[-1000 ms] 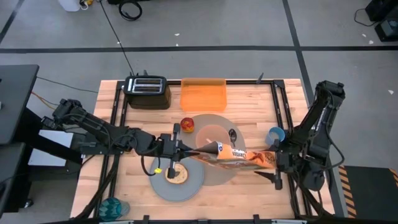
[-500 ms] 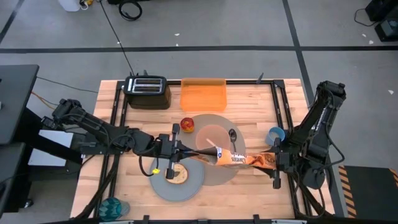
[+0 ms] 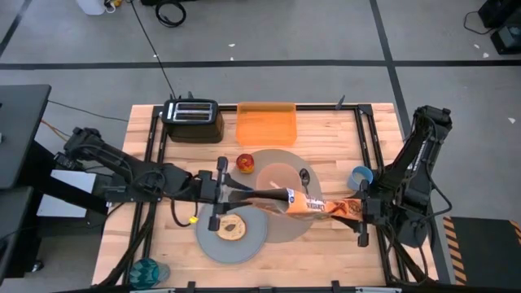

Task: Arrange a breakfast setting
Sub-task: Pour the cereal from the yellow cereal box into the light orange bowl

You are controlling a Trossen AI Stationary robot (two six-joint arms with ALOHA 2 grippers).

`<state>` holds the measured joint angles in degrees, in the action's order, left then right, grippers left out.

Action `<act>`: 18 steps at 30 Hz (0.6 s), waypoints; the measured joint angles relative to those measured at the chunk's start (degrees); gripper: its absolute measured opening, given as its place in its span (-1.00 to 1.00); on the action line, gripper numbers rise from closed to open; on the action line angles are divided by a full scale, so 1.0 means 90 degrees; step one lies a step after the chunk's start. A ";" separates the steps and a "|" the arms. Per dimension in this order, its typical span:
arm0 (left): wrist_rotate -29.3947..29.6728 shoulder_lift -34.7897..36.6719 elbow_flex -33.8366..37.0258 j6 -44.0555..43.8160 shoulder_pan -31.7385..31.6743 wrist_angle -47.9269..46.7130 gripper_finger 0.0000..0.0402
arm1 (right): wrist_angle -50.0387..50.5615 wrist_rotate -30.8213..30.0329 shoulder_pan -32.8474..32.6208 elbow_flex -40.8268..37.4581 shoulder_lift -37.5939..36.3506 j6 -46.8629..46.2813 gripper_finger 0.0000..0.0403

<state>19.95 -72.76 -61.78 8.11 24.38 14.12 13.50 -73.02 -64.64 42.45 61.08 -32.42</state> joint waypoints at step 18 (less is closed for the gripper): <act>0.0215 0.1281 0.0335 -0.1974 0.0109 -0.3430 0.36 | 0.1345 0.0128 -0.0228 0.0006 -0.0986 -0.0743 0.06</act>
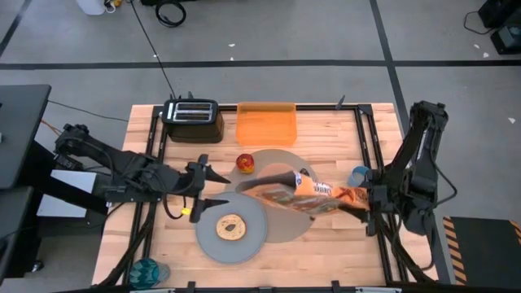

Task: Arrange a breakfast setting
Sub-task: Pour the cereal from the yellow cereal box into the light orange bowl

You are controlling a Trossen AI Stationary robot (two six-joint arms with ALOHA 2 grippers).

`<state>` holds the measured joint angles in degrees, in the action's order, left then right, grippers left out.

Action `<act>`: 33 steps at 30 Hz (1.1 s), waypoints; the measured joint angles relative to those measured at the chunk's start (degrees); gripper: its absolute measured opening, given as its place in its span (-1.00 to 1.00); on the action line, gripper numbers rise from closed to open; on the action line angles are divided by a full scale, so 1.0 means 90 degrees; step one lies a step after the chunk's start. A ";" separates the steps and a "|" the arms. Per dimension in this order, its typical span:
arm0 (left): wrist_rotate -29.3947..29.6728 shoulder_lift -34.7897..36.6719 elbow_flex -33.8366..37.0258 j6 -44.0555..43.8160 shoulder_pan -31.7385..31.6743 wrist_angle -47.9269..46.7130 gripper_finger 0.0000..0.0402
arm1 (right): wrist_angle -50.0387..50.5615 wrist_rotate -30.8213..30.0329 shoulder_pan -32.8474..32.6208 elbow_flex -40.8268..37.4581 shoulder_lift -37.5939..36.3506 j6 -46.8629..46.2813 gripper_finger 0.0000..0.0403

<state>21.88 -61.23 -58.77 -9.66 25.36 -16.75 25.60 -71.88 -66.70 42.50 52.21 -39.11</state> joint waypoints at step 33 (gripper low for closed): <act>0.0514 0.0097 0.2626 -0.1187 -0.0090 0.3395 0.37 | 0.6703 0.3308 0.1692 0.2098 -0.2137 0.1503 0.05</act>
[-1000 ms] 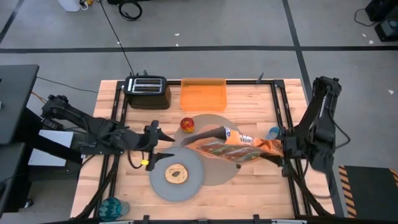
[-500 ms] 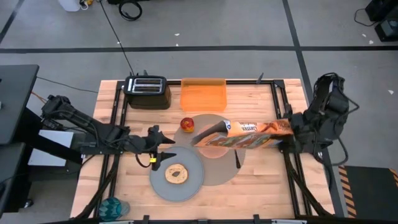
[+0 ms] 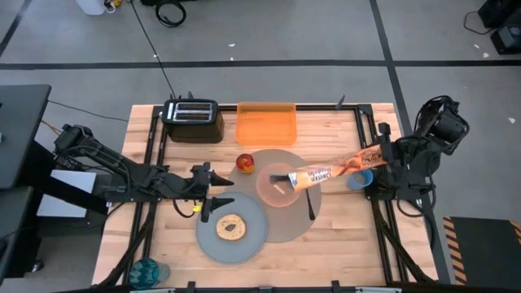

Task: Arrange a breakfast setting
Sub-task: Pour the cereal from the yellow cereal box into the light orange bowl

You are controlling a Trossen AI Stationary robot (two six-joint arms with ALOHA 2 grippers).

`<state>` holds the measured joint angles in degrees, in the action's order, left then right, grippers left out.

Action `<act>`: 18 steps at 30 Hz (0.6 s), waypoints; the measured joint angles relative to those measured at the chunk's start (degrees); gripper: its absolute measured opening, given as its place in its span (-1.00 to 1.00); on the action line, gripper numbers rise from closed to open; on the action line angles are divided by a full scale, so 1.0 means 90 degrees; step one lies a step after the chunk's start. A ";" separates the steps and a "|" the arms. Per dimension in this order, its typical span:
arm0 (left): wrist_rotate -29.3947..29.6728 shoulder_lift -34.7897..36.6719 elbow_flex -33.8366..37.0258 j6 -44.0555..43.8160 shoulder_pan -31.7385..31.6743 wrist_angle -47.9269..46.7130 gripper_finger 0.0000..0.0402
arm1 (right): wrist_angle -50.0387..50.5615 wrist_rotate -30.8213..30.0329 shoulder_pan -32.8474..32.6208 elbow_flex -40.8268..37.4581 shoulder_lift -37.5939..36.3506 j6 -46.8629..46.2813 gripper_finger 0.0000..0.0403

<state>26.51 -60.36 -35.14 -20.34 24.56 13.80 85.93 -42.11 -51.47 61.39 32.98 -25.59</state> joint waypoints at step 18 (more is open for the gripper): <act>0.0505 -0.0159 0.0000 0.0394 0.0000 0.0623 0.37 | 0.0192 -0.0024 0.0653 0.0041 0.0109 0.3403 0.05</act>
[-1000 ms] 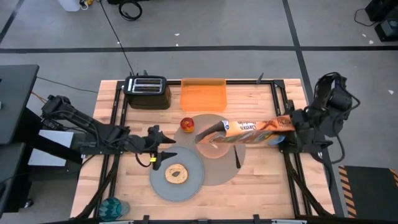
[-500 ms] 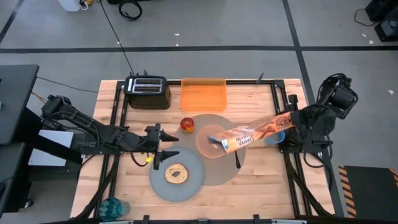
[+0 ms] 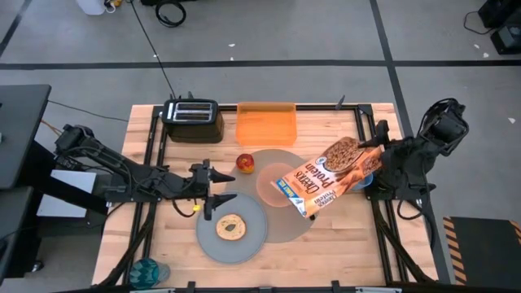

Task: Arrange a breakfast setting
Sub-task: Pour the cereal from the yellow cereal box into the light orange bowl

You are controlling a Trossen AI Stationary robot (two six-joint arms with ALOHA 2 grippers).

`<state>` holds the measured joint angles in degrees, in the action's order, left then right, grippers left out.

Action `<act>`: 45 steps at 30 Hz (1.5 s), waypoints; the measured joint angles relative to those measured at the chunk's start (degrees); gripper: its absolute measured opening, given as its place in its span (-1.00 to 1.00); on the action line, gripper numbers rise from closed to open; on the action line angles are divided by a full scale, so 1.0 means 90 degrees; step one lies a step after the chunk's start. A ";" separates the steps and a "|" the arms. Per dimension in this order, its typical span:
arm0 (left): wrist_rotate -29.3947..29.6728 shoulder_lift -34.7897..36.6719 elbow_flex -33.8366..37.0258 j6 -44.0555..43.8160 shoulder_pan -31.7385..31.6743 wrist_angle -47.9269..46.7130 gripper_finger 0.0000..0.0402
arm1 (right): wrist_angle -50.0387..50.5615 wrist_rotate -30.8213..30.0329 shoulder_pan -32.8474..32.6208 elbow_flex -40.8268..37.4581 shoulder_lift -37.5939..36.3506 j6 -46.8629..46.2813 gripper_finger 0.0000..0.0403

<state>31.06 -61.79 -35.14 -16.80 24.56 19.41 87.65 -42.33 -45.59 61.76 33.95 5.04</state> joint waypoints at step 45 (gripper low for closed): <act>-0.0007 -0.0399 -0.0002 0.0012 0.0000 0.0331 0.37 | -0.0864 0.0021 0.1674 0.0254 0.1734 0.3278 0.05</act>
<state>30.99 -65.39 -35.16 -16.69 24.56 22.39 79.88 -42.14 -30.52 64.04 49.56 34.54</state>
